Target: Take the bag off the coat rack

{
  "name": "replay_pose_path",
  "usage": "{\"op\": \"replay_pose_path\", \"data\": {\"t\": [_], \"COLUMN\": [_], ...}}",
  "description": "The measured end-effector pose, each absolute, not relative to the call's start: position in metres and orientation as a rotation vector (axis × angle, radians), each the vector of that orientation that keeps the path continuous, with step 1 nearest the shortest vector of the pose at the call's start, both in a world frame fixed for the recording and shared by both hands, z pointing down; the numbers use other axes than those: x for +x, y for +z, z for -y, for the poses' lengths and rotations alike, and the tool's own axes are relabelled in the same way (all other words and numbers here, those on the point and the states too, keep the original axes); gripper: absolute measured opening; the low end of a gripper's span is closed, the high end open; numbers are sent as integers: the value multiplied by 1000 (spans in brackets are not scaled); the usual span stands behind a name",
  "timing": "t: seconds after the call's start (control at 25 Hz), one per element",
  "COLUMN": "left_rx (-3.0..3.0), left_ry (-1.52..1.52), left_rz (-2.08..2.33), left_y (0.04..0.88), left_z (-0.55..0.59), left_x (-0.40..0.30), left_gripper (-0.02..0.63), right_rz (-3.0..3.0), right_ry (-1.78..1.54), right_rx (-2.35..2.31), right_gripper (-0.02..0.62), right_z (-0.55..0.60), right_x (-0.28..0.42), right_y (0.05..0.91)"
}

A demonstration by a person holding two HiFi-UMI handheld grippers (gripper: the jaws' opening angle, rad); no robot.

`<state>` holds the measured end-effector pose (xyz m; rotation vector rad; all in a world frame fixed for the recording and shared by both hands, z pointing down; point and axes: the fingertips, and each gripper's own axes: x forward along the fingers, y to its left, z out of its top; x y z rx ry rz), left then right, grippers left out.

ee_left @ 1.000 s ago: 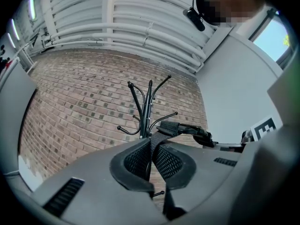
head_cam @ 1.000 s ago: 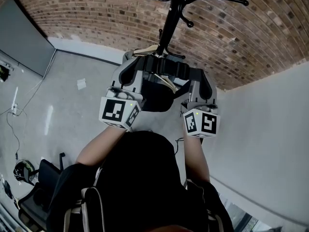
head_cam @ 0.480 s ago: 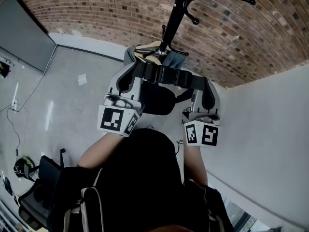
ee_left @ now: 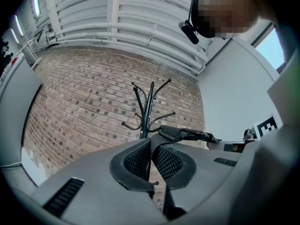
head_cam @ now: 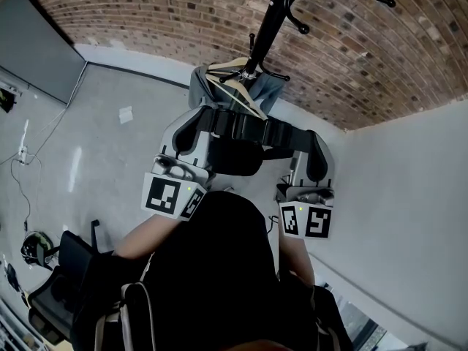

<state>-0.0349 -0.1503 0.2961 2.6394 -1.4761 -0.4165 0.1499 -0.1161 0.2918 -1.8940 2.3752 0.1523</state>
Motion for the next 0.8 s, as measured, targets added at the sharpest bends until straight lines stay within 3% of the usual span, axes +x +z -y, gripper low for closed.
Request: {"op": "replay_pose_path", "data": {"t": [0.8], "left_rx": [2596], "left_ry": [-387], "left_rz": [1460], "left_y": [308], "left_z": [118], "left_x": [-60], "left_gripper": [20], "right_rz": [-2435], "right_ry": [71], "right_rx": [-1863], "right_gripper": [20], "right_z": [79], "right_x": [123], "right_y": [302]}}
